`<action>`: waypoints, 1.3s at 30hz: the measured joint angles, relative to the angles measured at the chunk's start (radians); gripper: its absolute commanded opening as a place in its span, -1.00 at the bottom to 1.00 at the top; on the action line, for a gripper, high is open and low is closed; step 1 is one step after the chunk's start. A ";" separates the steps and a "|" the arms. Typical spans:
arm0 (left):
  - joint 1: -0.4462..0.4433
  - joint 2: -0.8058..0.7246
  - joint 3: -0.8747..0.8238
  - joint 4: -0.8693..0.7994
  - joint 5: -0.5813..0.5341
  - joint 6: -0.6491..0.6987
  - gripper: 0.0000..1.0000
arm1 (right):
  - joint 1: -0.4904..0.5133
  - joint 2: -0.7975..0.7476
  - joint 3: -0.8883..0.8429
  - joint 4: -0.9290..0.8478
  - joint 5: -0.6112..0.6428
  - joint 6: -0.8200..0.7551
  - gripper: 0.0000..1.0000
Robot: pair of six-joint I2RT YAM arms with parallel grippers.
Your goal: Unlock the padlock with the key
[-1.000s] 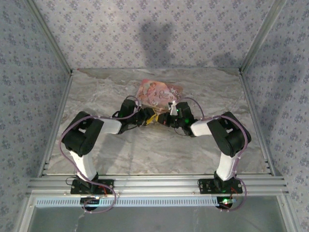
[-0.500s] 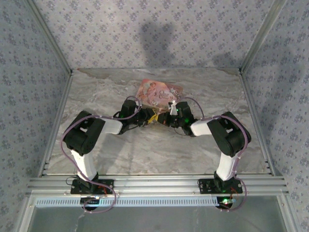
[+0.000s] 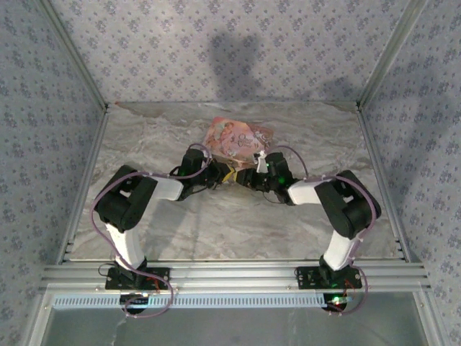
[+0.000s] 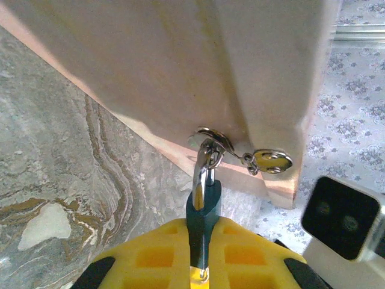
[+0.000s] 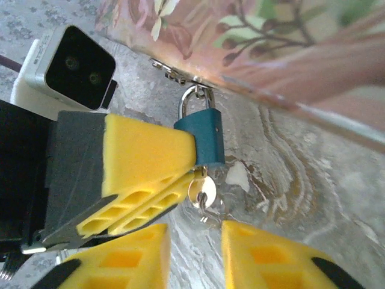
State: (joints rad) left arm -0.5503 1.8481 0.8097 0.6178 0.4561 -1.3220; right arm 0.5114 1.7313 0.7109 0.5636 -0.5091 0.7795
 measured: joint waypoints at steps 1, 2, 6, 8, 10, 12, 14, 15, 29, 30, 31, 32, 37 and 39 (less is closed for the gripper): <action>0.000 0.000 0.000 -0.002 0.000 0.000 -0.89 | -0.003 -0.024 -0.003 -0.025 0.011 -0.021 -0.24; 0.000 -0.002 0.001 -0.005 0.000 -0.001 -0.89 | -0.006 -0.055 -0.009 -0.058 0.027 -0.053 -0.17; -0.002 -0.010 0.012 -0.033 0.000 -0.012 -0.90 | -0.007 -0.195 -0.030 -0.186 0.113 -0.202 0.04; -0.003 -0.013 0.019 -0.055 0.000 -0.016 -0.92 | 0.000 -0.264 -0.032 -0.237 0.163 -0.295 0.17; -0.003 -0.015 0.026 -0.071 0.000 -0.024 -0.92 | 0.019 -0.327 -0.034 -0.270 0.223 -0.406 0.26; -0.006 -0.016 0.029 -0.076 0.000 -0.033 -0.94 | 0.058 -0.383 -0.040 -0.283 0.286 -0.541 0.28; -0.009 -0.016 0.029 -0.077 0.000 -0.042 -0.95 | 0.110 -0.423 -0.057 -0.274 0.340 -0.706 0.44; -0.009 -0.016 0.029 -0.077 -0.001 -0.046 -0.96 | 0.139 -0.436 -0.071 -0.260 0.361 -0.797 0.54; -0.009 -0.037 0.030 -0.105 -0.004 -0.077 -0.98 | 0.244 -0.223 -0.135 -0.112 0.541 -1.495 0.36; -0.010 -0.039 0.030 -0.108 -0.003 -0.078 -0.98 | 0.244 -0.205 -0.133 -0.101 0.544 -1.505 0.32; -0.010 -0.039 0.030 -0.111 -0.003 -0.078 -0.99 | 0.244 -0.191 -0.130 -0.091 0.547 -1.511 0.29; -0.009 -0.040 0.030 -0.113 -0.003 -0.079 -0.99 | 0.244 -0.173 -0.126 -0.078 0.548 -1.514 0.27; -0.011 -0.040 0.032 -0.120 -0.004 -0.079 -0.99 | 0.234 -0.100 -0.097 -0.014 0.556 -1.522 0.16; -0.013 -0.040 0.033 -0.121 -0.003 -0.079 -0.99 | 0.227 -0.077 -0.084 0.011 0.559 -1.521 0.09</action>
State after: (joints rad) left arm -0.5636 1.8080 0.8429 0.4965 0.4526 -1.4010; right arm 0.7383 1.6547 0.6270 0.5747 0.0502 -0.7418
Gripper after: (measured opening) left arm 0.056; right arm 0.565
